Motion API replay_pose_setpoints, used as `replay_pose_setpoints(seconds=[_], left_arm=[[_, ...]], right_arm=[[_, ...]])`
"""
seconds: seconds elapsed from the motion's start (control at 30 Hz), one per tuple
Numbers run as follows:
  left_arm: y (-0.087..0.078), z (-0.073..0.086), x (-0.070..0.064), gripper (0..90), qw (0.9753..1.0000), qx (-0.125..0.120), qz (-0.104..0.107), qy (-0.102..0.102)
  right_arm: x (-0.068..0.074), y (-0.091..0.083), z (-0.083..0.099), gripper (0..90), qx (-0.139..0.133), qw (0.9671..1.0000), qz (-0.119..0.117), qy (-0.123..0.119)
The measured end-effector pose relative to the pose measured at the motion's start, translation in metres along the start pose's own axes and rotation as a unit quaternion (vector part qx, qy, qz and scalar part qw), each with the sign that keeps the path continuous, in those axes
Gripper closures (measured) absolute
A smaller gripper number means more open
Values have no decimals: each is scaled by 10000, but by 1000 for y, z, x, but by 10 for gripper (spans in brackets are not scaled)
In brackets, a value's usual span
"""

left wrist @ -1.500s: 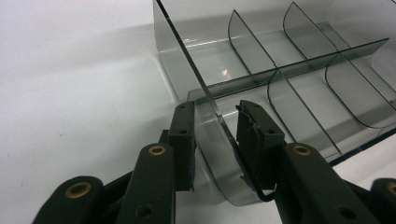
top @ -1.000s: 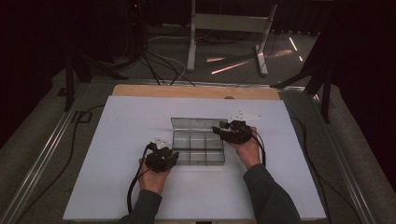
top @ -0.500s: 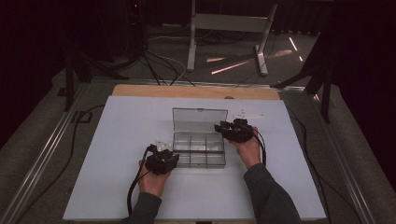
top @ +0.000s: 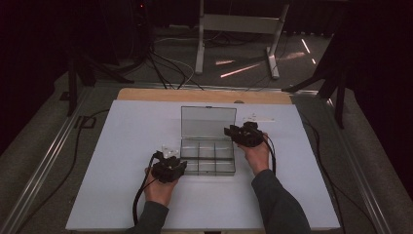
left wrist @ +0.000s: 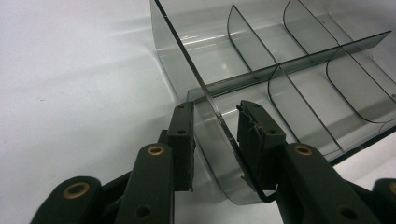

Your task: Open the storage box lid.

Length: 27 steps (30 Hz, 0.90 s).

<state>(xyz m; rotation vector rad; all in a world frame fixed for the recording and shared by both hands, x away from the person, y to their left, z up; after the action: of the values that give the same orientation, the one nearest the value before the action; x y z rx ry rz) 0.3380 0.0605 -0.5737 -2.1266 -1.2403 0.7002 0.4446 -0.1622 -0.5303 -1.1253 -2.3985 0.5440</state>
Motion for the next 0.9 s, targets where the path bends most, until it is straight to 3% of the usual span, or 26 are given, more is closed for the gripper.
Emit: replay_pose_setpoints(seconds=[0.9], left_arm=[[2,-1,2,674,10000,-22,21,25]], right_arm=[[-4,11,1,578,112,9996,63,265]])
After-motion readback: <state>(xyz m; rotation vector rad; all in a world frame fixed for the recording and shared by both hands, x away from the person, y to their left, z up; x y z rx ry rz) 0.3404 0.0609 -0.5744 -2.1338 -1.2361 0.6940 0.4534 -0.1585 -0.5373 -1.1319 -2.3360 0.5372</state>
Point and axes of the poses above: each handheld gripper's, and its own axes: y roughly forward along the jaws, z roughly out of its underside, x roughly to its left, the point moved 7 cm from there along y, roughly forward along the jaws, and after that the axes turned 1 degree about x, right-handed, at the moved point
